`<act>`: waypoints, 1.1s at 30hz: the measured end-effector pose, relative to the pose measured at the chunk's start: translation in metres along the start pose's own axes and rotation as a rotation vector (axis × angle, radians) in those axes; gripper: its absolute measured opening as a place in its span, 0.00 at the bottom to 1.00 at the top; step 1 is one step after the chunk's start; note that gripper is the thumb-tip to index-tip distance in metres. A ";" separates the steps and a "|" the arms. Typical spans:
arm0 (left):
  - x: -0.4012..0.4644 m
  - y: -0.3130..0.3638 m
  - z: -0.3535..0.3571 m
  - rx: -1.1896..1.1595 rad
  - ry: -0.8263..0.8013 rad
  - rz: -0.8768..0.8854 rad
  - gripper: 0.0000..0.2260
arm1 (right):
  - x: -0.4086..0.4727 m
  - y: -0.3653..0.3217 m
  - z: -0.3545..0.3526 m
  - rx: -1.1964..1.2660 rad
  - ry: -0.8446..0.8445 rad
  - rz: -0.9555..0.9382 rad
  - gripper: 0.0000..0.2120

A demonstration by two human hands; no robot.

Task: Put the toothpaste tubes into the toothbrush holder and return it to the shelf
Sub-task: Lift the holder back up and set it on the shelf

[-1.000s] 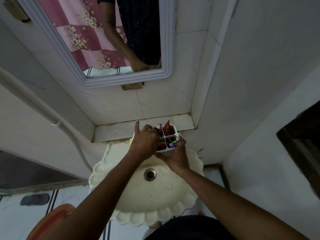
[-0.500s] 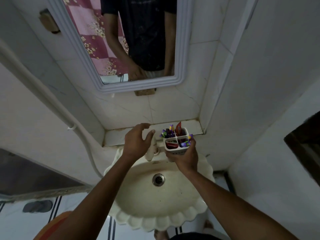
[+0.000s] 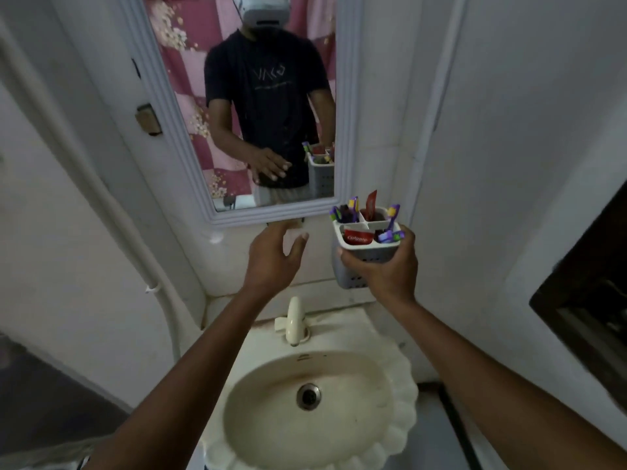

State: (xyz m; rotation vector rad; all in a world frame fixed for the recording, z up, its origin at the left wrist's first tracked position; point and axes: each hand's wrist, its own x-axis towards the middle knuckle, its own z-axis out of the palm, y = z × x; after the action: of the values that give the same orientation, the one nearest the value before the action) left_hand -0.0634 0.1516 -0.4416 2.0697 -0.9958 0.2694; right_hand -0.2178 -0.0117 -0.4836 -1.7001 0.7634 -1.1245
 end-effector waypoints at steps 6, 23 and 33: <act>0.044 0.067 -0.047 -0.003 0.173 0.106 0.21 | 0.056 -0.096 -0.036 0.052 0.053 -0.186 0.50; 0.183 0.246 -0.198 0.179 0.502 0.395 0.22 | 0.160 -0.368 -0.130 0.181 0.130 -0.509 0.52; 0.291 0.279 -0.235 0.300 0.632 0.364 0.27 | 0.207 -0.474 -0.129 0.242 0.239 -0.526 0.51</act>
State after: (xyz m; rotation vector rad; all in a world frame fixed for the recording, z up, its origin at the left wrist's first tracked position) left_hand -0.0403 0.0619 0.0160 1.8414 -0.9554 1.2402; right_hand -0.2536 -0.0563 0.0458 -1.6161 0.2996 -1.7293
